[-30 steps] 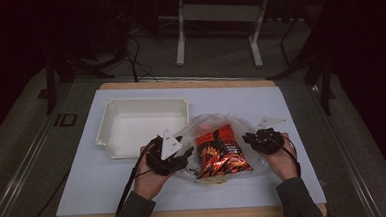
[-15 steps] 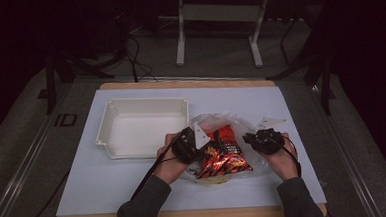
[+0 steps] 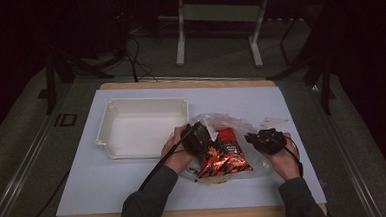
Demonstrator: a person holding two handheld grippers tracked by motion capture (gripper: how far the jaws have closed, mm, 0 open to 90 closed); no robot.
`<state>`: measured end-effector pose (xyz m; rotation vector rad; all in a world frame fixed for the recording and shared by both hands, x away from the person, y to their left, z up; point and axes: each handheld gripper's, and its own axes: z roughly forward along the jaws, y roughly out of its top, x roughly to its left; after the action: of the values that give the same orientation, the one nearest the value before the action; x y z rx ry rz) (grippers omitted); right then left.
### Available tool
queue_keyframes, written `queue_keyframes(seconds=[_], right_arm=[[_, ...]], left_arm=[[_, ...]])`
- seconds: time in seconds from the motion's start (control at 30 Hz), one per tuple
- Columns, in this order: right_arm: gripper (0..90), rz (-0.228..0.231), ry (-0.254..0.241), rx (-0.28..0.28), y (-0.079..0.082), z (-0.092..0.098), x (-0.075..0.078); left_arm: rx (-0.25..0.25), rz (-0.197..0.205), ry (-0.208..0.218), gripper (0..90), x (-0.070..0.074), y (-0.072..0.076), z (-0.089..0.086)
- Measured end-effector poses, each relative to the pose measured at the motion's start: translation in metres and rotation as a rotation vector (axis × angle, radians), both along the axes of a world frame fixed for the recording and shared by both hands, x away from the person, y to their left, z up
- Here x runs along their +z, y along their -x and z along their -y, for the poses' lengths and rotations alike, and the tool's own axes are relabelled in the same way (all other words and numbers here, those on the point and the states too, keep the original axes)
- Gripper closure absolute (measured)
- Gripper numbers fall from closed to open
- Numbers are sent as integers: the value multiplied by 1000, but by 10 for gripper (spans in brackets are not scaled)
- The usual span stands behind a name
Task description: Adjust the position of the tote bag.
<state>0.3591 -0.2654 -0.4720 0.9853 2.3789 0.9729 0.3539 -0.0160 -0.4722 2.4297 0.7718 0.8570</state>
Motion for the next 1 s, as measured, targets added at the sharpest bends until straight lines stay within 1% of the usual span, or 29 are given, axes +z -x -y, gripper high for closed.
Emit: queue_keyframes(seconds=[0.13,0.17,0.23,0.27,0.3,0.33,0.37,0.47,0.6,0.63,0.67,0.77,0.83,0.87,0.9,1.0], right_arm=[[839,0,0,-1,0,2,0],[840,0,-1,-1,1,2,0],[844,0,-1,-3,1,4,0],[848,1,-2,-3,1,4,0],[852,-1,-1,-4,1,5,0],[857,1,1,-7,1,6,0],[861,-2,1,-8,1,7,0],[879,-1,12,-18,2,12,-1],[893,0,28,-35,6,21,-1],[894,1,33,-41,7,22,-1],[895,1,36,-46,7,25,0],[897,7,32,-58,7,32,0],[898,6,33,-67,6,34,0],[898,6,33,-67,6,34,0],[898,5,30,-68,6,35,0],[899,8,43,-69,6,36,-1]], left_arm=[[32,-11,-23,529,-3,-6,2],[38,-13,-33,568,-3,-7,3],[35,-31,-42,679,-4,-10,3],[35,-33,-37,740,-4,-11,2],[35,-36,-14,799,-3,-12,0],[32,-37,-4,855,-2,-12,-1],[31,-28,4,883,0,-11,-2],[25,11,39,896,10,-8,-7],[47,32,64,897,18,-11,-15],[56,32,68,897,20,-12,-18],[64,30,87,897,21,-14,-22],[90,27,105,898,22,-19,-28],[90,12,124,898,23,-21,-30],[90,12,124,898,23,-21,-30],[92,3,146,898,22,-23,-31],[93,-13,160,897,20,-26,-31]])
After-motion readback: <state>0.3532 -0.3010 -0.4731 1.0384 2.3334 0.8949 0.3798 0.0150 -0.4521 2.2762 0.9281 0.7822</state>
